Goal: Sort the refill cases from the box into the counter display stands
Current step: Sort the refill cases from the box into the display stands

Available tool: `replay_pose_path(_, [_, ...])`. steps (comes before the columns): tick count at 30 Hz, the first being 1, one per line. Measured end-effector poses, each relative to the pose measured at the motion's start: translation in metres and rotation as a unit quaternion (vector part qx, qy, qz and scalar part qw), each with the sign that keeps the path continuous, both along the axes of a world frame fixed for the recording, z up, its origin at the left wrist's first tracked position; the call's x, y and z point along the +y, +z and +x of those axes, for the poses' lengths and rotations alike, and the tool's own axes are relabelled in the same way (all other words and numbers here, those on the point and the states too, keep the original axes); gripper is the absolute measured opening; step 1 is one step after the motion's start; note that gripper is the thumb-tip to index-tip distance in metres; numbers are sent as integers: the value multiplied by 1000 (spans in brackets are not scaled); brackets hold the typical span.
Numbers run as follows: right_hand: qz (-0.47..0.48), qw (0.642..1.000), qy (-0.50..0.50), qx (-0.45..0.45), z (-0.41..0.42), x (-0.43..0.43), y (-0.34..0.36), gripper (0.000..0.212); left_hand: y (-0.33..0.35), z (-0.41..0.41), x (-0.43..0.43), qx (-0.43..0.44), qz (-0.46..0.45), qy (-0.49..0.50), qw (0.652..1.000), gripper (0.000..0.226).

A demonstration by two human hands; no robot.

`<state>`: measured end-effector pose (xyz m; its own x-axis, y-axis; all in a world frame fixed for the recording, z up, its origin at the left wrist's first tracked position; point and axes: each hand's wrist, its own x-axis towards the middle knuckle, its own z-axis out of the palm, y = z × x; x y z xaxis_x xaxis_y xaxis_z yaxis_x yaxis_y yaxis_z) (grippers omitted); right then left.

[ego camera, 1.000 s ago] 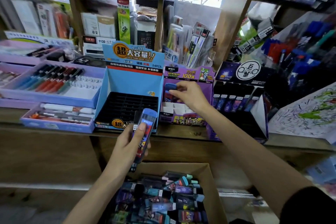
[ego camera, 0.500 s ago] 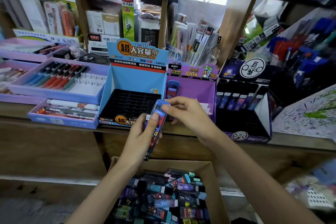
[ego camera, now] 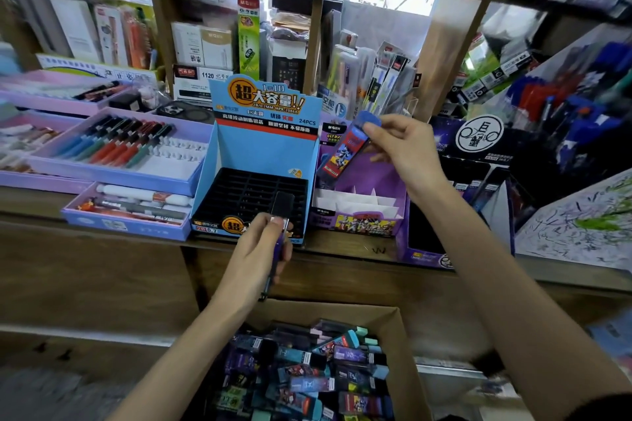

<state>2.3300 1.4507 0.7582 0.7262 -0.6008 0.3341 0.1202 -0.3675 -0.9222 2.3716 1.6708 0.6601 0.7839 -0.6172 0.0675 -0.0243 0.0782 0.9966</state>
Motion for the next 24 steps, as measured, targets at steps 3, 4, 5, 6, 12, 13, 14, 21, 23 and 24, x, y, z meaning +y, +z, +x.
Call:
replay_pose_path(3, [-72, 997, -10, 14, 11, -5, -7, 13, -1, 0, 2, -15, 4, 5, 1000, 37])
replay_pose_path(4, [-90, 996, -13, 19, 14, -6, -10, 13, -1, 0, 2, -16, 4, 5, 1000, 36])
replay_pose_path(5, [-105, 994, -15, 20, 17, -6, -14, 14, -2, 0, 3, -14, 4, 5, 1000, 35])
replay_pose_path(6, [-114, 993, -16, 18, 19, -5, -18, 17, -3, 0, 4, -12, 3, 5, 1000, 35])
replay_pose_path(12, [-146, 986, -14, 82, 29, 0, -42, 20, -3, -3, 6, -7, -2, 1, 1000, 33])
replay_pose_path(13, [-151, 984, -16, 95, 30, 0, -45, 19, -3, -3, 6, -9, -3, 0, 1000, 33])
replay_pose_path(14, [-152, 982, -18, 108, 30, 0, -47, 18, -3, -4, 6, -11, -3, -1, 1000, 33])
replay_pose_path(21, [-120, 979, -25, 164, 29, 4, -51, 18, 0, -7, 7, -26, -10, -16, 999, 36])
replay_pose_path(23, [-160, 966, -45, 198, 24, 6, -47, 18, 0, -8, 6, -29, -17, -19, 999, 38])
replay_pose_path(24, [-192, 958, -68, 203, 19, 10, -45, 18, 1, -9, 5, -31, -20, -19, 999, 37])
